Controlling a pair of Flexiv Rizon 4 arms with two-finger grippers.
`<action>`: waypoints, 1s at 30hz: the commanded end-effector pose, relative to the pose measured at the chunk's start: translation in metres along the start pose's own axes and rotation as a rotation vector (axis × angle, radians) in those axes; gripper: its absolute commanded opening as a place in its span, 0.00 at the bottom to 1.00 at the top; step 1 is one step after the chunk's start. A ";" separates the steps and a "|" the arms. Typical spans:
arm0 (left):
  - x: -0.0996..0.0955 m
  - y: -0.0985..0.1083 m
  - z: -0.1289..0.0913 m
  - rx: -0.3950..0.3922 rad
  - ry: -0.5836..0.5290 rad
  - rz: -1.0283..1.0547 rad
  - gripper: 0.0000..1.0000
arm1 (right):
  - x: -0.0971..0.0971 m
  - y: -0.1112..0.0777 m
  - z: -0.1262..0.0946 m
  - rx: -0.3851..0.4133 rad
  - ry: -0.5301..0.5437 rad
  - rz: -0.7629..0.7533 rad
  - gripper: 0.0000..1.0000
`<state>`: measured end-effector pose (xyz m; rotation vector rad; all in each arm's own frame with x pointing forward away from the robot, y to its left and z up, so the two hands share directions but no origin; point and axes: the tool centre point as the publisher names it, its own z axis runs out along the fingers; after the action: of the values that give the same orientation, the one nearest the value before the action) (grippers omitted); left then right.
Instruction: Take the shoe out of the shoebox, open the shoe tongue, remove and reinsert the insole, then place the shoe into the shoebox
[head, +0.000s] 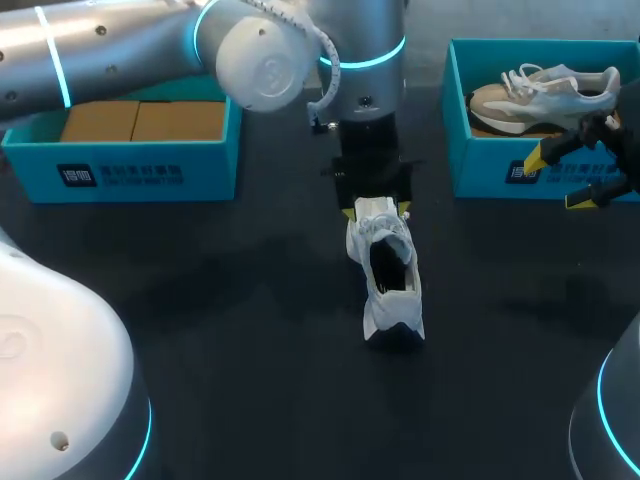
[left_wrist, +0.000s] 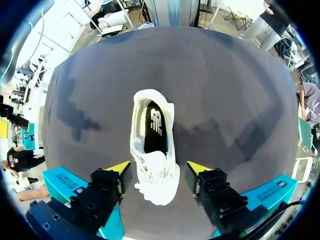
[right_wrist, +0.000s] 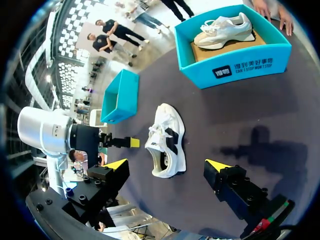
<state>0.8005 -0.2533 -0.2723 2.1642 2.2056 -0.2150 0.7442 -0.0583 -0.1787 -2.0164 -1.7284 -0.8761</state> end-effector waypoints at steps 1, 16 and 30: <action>-0.001 0.002 0.006 0.010 0.001 -0.001 0.46 | 0.001 0.000 0.000 -0.001 -0.004 0.002 1.00; -0.010 0.019 0.030 0.020 0.020 -0.013 0.35 | 0.001 0.000 0.000 -0.001 -0.004 0.002 1.00; -0.014 0.015 0.057 0.052 0.035 -0.003 0.27 | 0.001 0.000 0.000 -0.001 -0.004 0.002 1.00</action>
<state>0.8114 -0.2727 -0.3216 2.2070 2.2488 -0.2306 0.7443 -0.0583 -0.1787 -2.0165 -1.7284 -0.8761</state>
